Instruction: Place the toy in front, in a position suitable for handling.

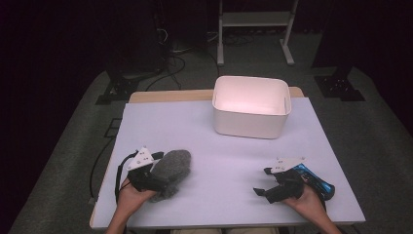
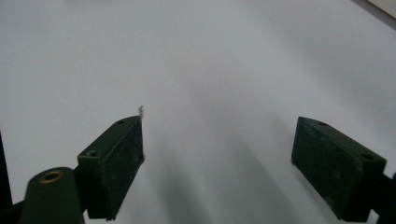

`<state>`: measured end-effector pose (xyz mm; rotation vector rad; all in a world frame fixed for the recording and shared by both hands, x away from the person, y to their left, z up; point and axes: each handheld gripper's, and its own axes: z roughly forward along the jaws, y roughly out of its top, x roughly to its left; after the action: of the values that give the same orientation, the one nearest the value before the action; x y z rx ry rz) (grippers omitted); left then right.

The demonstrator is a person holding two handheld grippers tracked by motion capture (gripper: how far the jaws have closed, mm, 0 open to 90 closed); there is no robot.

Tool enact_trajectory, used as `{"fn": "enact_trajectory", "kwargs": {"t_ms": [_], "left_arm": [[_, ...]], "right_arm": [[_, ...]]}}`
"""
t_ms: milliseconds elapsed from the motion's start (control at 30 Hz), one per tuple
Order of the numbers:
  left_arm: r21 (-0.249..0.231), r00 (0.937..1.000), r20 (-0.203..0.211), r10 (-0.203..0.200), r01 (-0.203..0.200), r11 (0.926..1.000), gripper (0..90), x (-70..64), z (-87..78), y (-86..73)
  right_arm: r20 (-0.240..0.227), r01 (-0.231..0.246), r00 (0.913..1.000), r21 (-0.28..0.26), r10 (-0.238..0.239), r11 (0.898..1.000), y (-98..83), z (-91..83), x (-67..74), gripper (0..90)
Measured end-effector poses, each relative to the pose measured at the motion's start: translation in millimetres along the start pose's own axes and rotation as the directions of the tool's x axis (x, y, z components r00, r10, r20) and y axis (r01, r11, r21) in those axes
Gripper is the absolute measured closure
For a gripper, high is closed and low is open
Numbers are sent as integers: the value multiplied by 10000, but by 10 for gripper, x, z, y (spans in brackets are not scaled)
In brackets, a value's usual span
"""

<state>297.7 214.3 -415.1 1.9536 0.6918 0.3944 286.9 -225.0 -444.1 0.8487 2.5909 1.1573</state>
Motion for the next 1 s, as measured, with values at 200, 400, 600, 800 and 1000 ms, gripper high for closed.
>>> {"fn": "enact_trajectory", "kwargs": {"t_ms": [200,400,600,800,1000], "left_arm": [[175,10000,14,90,-90,9998,29,-23,29,-12],[153,10000,-17,71,-71,9999,29,-26,12,-18],[230,9998,78,185,-187,9996,29,-31,50,-7],[253,9996,116,270,-273,9993,29,-53,41,-7],[234,9995,77,299,-300,9993,29,-59,34,-8]], "right_arm": [[-95,-16,10000,-141,15,9999,10,-37,-14,157],[-167,-43,9999,-244,39,9997,73,-113,-44,157],[103,-26,9999,-61,27,10000,127,-285,-143,157],[431,-92,9990,148,86,9998,142,-515,-274,157],[709,-238,9973,614,195,9978,92,-668,-361,156]]}}
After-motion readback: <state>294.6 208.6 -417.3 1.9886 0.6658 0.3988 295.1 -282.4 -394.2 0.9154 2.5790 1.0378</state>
